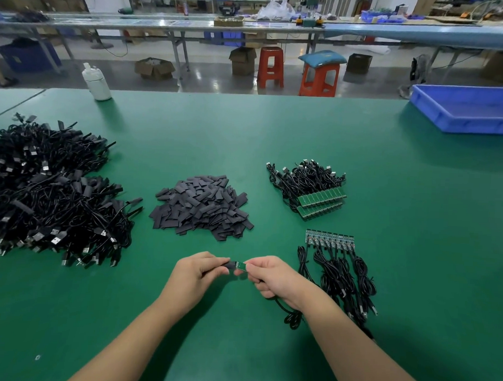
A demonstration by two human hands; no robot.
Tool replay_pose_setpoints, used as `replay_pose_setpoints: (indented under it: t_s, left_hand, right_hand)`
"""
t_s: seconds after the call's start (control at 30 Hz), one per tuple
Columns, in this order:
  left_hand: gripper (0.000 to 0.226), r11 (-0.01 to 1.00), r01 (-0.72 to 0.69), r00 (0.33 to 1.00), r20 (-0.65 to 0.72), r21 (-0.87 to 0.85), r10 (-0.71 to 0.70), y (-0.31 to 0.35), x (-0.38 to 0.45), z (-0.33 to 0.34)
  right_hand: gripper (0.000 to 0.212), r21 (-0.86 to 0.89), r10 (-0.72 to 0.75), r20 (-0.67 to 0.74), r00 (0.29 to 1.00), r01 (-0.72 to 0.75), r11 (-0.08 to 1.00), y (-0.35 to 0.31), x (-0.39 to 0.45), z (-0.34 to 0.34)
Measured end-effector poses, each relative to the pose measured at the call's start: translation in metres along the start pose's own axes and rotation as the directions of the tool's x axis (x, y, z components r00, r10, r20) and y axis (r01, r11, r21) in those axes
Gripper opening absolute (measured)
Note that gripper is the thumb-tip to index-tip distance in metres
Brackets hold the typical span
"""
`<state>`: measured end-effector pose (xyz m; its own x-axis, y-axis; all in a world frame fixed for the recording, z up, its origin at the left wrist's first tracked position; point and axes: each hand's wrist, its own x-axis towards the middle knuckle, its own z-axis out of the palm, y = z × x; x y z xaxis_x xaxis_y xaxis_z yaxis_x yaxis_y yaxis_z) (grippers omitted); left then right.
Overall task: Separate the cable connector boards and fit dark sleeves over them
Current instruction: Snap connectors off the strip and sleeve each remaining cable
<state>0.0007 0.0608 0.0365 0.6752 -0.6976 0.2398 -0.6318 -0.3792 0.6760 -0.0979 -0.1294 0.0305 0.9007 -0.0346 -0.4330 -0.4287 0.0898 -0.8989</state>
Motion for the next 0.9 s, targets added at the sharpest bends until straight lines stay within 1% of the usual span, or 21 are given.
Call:
replay_pose_setpoints:
  t_s: [0.2,0.27,0.37,0.47,0.6,0.67,0.73,0.8,0.9]
  left_hand:
    - [0.021,1.000,0.010,1.000,0.000,0.015,-0.010,-0.001,0.000,-0.002]
    - [0.021,0.999,-0.022,0.999,0.025,0.033,0.021,-0.001,0.001,-0.004]
    - [0.020,0.994,-0.094,0.991,0.096,0.055,0.089,-0.001,0.003,-0.006]
    - [0.019,0.988,-0.135,0.984,0.125,0.070,0.125,-0.002,0.005,-0.009]
    - [0.019,0.990,-0.124,0.982,0.153,0.064,0.113,-0.001,0.005,-0.009]
    - [0.018,0.996,-0.083,0.988,0.132,0.022,0.080,0.001,0.006,-0.010]
    - [0.017,0.999,-0.045,0.993,0.107,0.006,0.044,0.002,0.009,-0.010]
    - [0.018,0.997,-0.063,0.990,0.130,0.035,0.058,0.003,0.009,-0.011]
    - [0.019,0.988,-0.125,0.975,0.196,0.092,0.105,0.006,0.010,-0.012]
  right_hand:
    - [0.027,-0.067,0.011,0.018,1.000,-0.010,0.998,0.000,0.001,0.003]
    - [0.026,-0.051,0.019,0.021,1.000,-0.018,0.999,-0.001,0.000,0.004]
    - [0.024,0.013,0.036,0.039,0.999,-0.036,0.999,-0.002,0.000,0.004]
    - [0.021,0.001,0.033,0.077,0.996,-0.033,0.999,-0.003,-0.002,0.006]
    - [0.017,0.032,0.005,0.084,0.996,-0.008,0.999,-0.005,-0.003,0.006]
    - [0.017,0.042,-0.002,0.096,0.995,-0.002,0.999,-0.006,-0.004,0.006]
    - [0.018,0.011,-0.006,0.122,0.993,0.005,1.000,-0.008,-0.004,0.006]
    - [0.019,-0.006,-0.003,0.135,0.991,0.004,1.000,-0.009,-0.003,0.007]
    - [0.020,0.026,0.009,0.155,0.988,-0.013,1.000,-0.007,0.000,0.004]
